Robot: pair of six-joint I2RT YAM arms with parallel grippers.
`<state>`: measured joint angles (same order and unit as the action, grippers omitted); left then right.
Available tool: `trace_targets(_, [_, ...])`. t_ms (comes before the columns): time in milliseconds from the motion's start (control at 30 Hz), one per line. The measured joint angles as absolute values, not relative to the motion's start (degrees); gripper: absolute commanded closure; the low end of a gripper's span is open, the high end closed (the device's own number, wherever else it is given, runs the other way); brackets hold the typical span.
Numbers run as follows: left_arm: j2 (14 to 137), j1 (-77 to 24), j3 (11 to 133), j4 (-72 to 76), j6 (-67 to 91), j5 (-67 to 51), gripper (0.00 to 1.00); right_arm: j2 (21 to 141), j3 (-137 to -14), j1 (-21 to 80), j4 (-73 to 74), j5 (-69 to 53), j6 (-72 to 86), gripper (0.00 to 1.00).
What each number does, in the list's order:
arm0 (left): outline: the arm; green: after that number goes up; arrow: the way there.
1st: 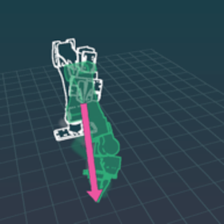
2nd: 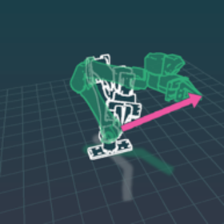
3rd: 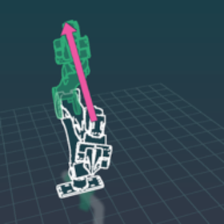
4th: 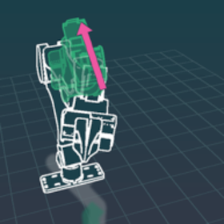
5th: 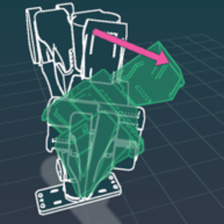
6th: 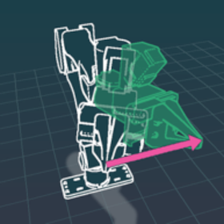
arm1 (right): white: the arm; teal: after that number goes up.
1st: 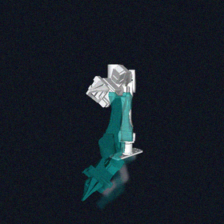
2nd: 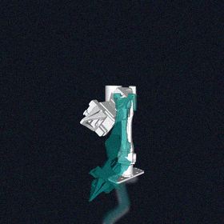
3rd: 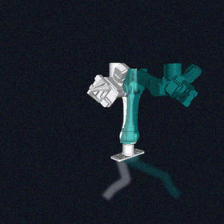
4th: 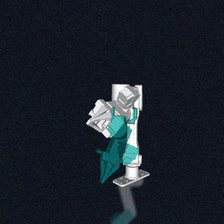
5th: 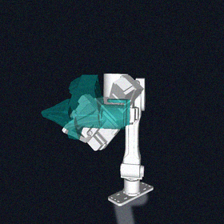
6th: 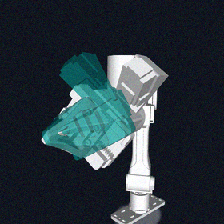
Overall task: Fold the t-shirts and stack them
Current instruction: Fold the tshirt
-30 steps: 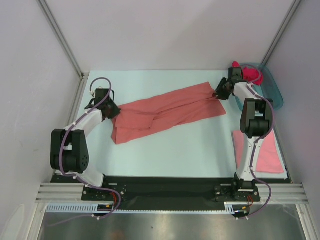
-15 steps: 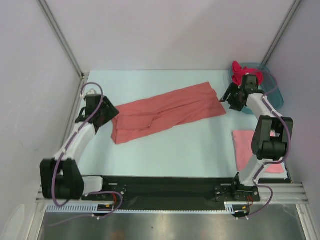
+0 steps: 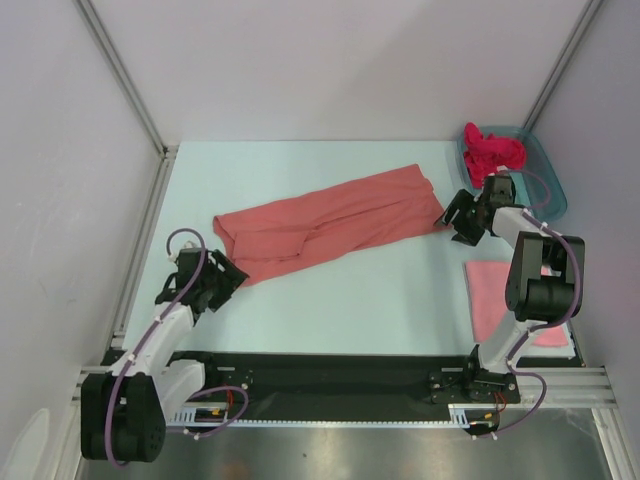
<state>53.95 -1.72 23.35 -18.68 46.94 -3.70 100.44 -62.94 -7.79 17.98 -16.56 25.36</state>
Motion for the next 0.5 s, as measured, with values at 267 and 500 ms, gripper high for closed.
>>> trace_targets(267, [58.0,-1.6,22.5,-15.2,48.9,-3.4,0.26,101.3,-61.5,-8.8,13.9,-17.6,27.0,0.29])
trace_targets(500, [63.1,-1.2,22.8,-10.3,49.7,-3.2,0.32,104.2,-61.6,-9.0,10.2,-17.9,28.3,0.33])
